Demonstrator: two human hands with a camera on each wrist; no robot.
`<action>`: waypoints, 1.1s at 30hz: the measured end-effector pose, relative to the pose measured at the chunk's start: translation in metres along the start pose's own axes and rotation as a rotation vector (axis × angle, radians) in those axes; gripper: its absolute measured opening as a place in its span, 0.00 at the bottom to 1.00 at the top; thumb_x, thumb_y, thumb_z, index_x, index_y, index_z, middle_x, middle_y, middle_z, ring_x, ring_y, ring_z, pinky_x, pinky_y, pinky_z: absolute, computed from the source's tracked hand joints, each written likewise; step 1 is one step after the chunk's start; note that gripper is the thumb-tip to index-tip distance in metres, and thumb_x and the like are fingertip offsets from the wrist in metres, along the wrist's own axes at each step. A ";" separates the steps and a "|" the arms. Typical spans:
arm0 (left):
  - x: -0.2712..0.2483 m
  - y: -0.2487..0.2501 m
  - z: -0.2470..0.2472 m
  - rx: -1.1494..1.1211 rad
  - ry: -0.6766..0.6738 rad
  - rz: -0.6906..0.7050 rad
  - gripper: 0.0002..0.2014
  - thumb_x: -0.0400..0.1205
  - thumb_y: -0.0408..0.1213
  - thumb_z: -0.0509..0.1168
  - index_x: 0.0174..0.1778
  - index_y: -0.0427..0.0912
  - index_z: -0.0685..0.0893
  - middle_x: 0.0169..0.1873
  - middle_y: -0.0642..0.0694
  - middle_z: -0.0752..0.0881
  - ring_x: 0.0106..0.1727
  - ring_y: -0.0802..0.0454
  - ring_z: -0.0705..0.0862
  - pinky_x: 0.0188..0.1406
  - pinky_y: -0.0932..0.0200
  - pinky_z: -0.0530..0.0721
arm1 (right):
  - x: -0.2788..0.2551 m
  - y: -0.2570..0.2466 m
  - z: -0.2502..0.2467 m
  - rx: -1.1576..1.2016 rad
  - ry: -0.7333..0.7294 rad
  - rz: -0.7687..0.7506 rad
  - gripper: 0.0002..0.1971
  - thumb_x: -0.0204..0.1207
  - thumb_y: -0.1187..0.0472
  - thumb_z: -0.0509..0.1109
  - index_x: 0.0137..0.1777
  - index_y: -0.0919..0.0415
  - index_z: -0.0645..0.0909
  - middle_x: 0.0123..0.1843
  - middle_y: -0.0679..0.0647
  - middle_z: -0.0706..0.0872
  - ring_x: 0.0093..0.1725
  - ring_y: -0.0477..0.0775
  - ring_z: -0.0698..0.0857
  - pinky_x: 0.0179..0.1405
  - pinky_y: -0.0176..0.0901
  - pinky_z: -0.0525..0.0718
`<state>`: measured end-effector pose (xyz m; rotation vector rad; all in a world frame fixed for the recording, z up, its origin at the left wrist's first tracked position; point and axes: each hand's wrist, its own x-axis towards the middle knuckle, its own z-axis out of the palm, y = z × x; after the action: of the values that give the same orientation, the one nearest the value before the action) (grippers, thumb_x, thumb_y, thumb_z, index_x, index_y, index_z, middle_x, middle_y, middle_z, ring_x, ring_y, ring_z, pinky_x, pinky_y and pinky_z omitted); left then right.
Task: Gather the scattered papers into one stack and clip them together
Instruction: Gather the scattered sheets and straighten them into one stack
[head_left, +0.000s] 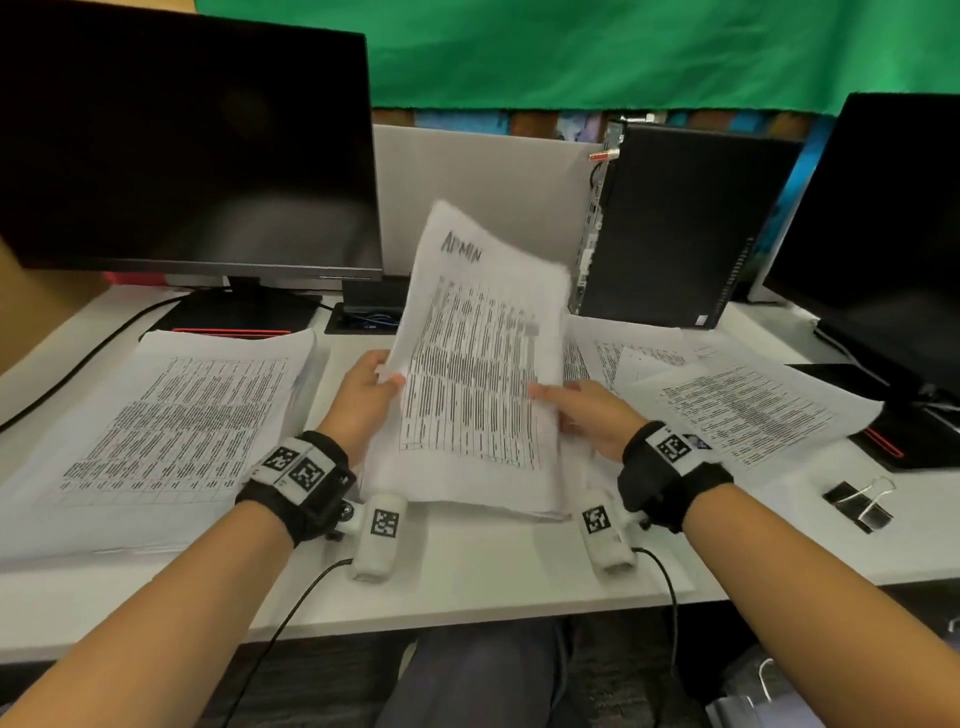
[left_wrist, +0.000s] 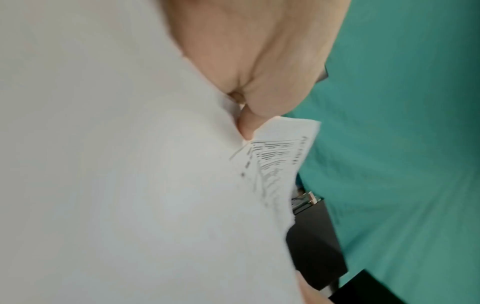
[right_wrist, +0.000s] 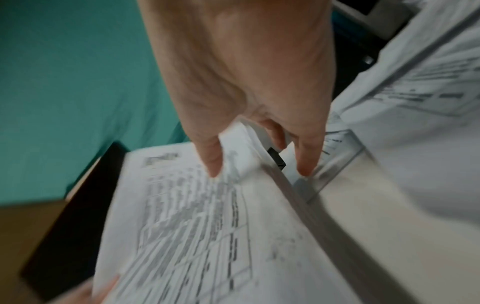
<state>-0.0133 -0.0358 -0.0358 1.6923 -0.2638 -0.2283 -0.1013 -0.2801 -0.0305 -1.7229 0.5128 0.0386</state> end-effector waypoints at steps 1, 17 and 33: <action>-0.006 0.011 0.000 -0.008 -0.010 0.071 0.16 0.86 0.36 0.57 0.71 0.47 0.73 0.61 0.49 0.84 0.53 0.57 0.86 0.54 0.51 0.85 | -0.005 -0.008 0.002 0.140 -0.055 -0.025 0.28 0.73 0.51 0.77 0.70 0.64 0.78 0.66 0.58 0.87 0.64 0.59 0.86 0.73 0.57 0.78; -0.008 0.011 -0.008 -0.048 -0.141 0.051 0.16 0.79 0.43 0.70 0.63 0.54 0.80 0.61 0.53 0.85 0.66 0.51 0.82 0.68 0.51 0.76 | -0.012 -0.006 0.048 0.074 -0.095 -0.226 0.29 0.67 0.54 0.83 0.69 0.53 0.80 0.66 0.50 0.87 0.66 0.52 0.85 0.71 0.56 0.79; 0.011 0.012 -0.238 0.716 0.411 -0.494 0.22 0.82 0.38 0.63 0.68 0.27 0.75 0.69 0.32 0.76 0.71 0.33 0.74 0.69 0.45 0.72 | 0.020 -0.016 0.078 0.193 0.211 -0.121 0.06 0.84 0.60 0.67 0.56 0.59 0.81 0.43 0.55 0.86 0.41 0.55 0.86 0.41 0.49 0.87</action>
<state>0.0680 0.1836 0.0085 2.4502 0.4420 -0.1476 -0.0581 -0.2109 -0.0387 -1.5729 0.5475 -0.2732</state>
